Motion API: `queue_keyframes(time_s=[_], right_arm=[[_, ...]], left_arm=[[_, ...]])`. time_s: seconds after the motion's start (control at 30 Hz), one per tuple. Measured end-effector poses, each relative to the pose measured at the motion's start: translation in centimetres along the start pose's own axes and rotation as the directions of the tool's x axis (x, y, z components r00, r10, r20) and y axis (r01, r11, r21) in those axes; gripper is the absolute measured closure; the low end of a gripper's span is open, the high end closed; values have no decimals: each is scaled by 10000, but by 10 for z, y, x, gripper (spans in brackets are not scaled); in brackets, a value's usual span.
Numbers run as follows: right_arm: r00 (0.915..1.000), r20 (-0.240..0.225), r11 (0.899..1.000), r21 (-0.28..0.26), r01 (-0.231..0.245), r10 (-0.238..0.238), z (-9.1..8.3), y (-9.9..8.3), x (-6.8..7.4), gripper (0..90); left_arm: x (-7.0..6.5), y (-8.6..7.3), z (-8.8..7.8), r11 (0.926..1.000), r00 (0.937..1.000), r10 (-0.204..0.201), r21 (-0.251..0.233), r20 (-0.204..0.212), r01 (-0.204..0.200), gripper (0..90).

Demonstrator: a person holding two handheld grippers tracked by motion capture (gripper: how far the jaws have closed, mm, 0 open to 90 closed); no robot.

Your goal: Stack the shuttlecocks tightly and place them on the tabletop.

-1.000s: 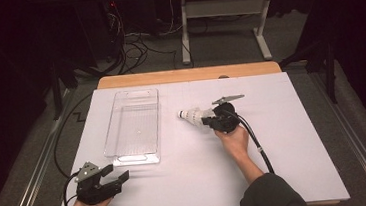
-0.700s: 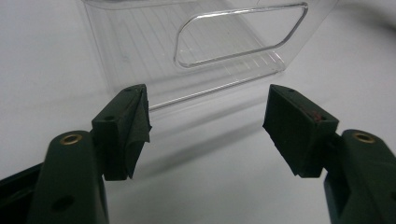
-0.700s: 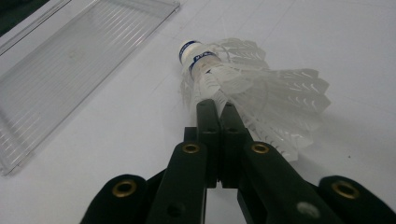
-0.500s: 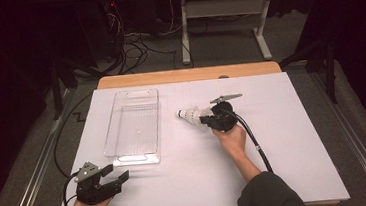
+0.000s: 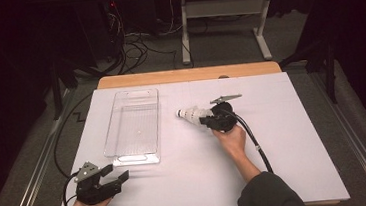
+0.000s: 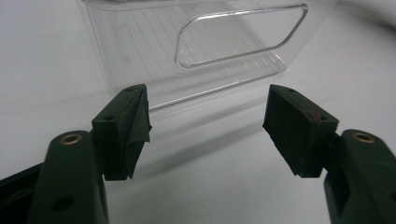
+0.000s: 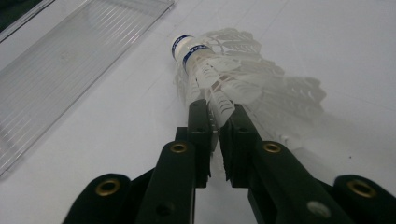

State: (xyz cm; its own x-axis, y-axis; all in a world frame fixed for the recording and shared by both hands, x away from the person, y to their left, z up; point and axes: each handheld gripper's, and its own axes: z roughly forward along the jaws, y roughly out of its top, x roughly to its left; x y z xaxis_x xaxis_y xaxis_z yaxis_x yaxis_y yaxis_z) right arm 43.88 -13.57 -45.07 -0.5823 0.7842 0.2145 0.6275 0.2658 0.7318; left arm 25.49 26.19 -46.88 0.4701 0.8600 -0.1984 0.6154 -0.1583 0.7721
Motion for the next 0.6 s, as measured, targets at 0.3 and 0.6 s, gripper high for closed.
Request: queue_keyframes(time_s=[0.3, 0.6], right_arm=[[9999, 67, 9998, 168, 136, -137, -1, -1, 1, 731], [9996, 243, 9998, 127, 171, -174, -3, -1, 5, 568]], left_arm=[[0, 0, 0, 10000, 10000, 13, 15, -8, -13, 322], [0, 0, 1, 10000, 10000, 47, 30, -13, -47, 322]])
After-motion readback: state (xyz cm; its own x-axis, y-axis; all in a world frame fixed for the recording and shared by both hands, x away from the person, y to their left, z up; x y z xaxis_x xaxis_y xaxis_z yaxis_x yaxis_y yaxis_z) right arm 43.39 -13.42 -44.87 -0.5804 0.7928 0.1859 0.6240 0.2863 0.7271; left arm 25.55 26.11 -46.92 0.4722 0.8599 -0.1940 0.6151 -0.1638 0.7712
